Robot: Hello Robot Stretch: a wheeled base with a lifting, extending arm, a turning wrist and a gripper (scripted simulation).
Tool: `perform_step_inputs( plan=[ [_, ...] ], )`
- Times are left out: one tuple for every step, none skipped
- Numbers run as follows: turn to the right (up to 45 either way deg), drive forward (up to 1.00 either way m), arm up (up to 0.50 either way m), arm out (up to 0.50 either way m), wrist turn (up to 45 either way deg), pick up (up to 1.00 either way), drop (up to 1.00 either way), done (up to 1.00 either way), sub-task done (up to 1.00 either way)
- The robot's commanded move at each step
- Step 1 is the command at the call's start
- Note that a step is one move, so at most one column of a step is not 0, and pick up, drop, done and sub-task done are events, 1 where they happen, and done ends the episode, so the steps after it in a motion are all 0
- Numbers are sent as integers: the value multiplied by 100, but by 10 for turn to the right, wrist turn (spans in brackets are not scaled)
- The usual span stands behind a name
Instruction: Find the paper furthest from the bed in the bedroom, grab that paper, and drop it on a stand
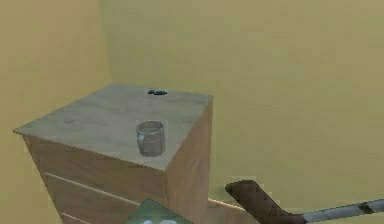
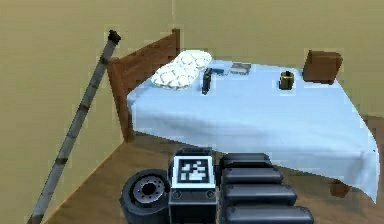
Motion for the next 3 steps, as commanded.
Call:
perform_step_inputs(
  plan=[
    [90, 0, 0, 0, 0, 0, 0, 0, 0],
    [-450, 0, 0, 0, 0, 0, 0, 0, 0],
    [-450, 0, 0, 0, 0, 0, 0, 0, 0]
  ],
)
